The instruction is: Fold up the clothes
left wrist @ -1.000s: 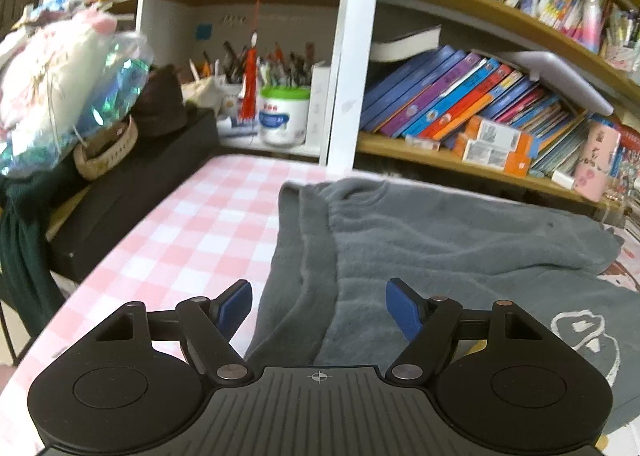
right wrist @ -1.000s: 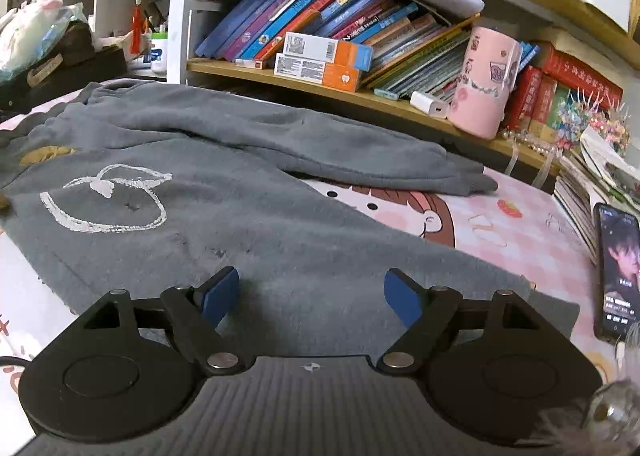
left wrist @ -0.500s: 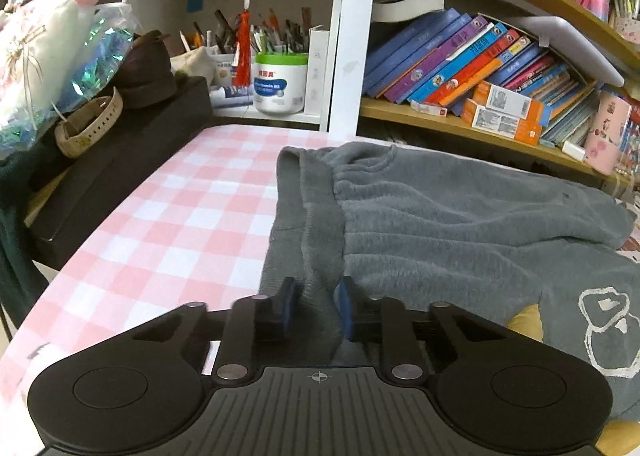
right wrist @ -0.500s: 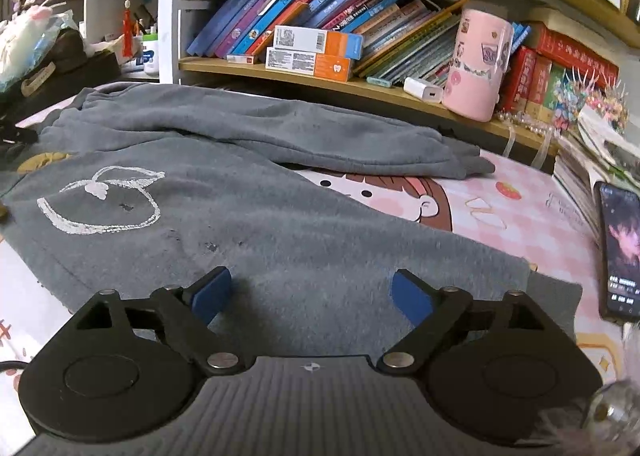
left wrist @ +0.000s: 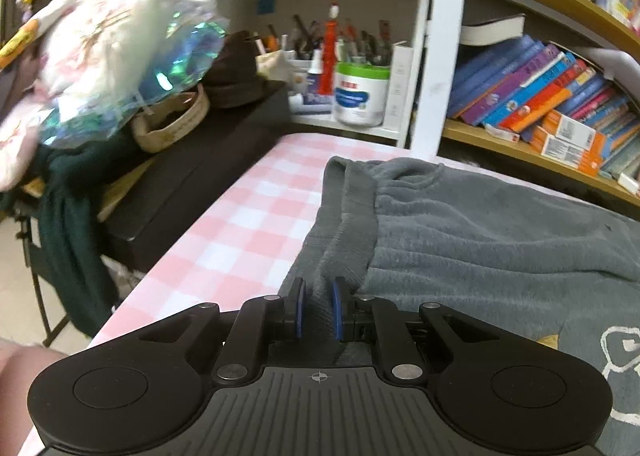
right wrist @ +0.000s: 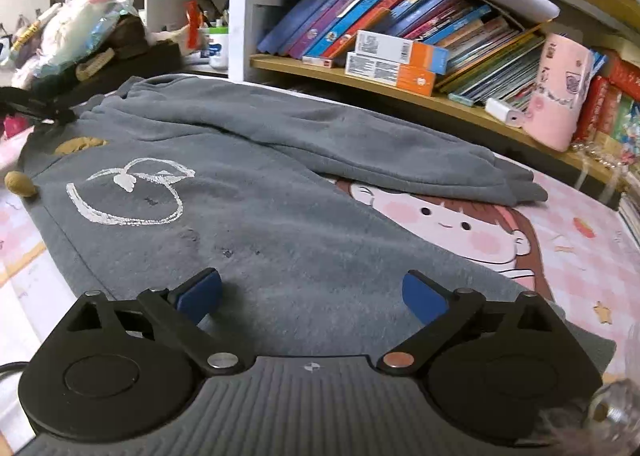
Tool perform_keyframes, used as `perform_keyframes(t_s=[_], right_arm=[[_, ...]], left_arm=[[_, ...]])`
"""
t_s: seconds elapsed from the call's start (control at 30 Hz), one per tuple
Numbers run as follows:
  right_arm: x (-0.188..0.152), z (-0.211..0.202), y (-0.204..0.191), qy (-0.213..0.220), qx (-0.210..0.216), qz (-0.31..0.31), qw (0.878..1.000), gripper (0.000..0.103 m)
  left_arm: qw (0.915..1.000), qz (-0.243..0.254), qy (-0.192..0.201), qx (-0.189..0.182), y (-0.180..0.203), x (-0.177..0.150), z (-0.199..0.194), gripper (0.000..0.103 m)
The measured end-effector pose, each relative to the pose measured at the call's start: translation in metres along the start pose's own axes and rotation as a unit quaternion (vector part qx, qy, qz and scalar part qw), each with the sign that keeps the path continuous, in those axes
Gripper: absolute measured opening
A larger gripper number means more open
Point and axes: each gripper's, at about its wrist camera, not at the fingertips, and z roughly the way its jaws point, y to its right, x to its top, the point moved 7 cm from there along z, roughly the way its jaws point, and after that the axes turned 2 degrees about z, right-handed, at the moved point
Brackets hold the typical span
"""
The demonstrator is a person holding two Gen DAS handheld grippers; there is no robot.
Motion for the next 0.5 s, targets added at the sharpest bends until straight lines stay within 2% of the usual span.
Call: perform_keyframes(t_s=[0.17,0.23,0.27,0.3,0.33,0.37,0.43,0.5], right_arm=[[0.002,-0.015,0.012,0.02,-0.015,0.023,0.999,0.097],[0.002,-0.029,0.023,0.034,-0.015,0.047,0.998,0.091],[0.001,-0.035,0.028,0.037,-0.014,0.056,0.998,0.074],[-0.001,-0.038,0.032,0.033,-0.016,0.058,0.998,0.048],[-0.003,-0.04,0.035,0.026,-0.021,0.058,0.998,0.038],[-0.006,-0.041,0.039,0.02,-0.029,0.056,0.998,0.031],[-0.012,-0.041,0.046,0.006,-0.045,0.054,0.998,0.03],[-0.019,-0.037,0.056,-0.009,-0.068,0.054,0.996,0.03]], left_arm=[[0.9997,0.001,0.021,-0.013,0.003,0.002,-0.016,0.019],[0.9994,0.001,0.029,-0.018,0.004,0.003,-0.023,0.02],[0.9992,0.001,0.033,-0.021,0.004,0.003,-0.026,0.02],[0.999,0.001,0.037,-0.023,0.005,0.004,-0.029,0.02],[0.9988,0.002,0.042,-0.026,0.005,0.004,-0.033,0.02],[0.9985,0.002,0.046,-0.028,0.006,0.005,-0.036,0.021],[0.9975,0.008,0.036,-0.06,0.016,0.001,-0.036,0.021],[0.9972,0.014,0.019,-0.072,0.025,-0.006,-0.031,0.021]])
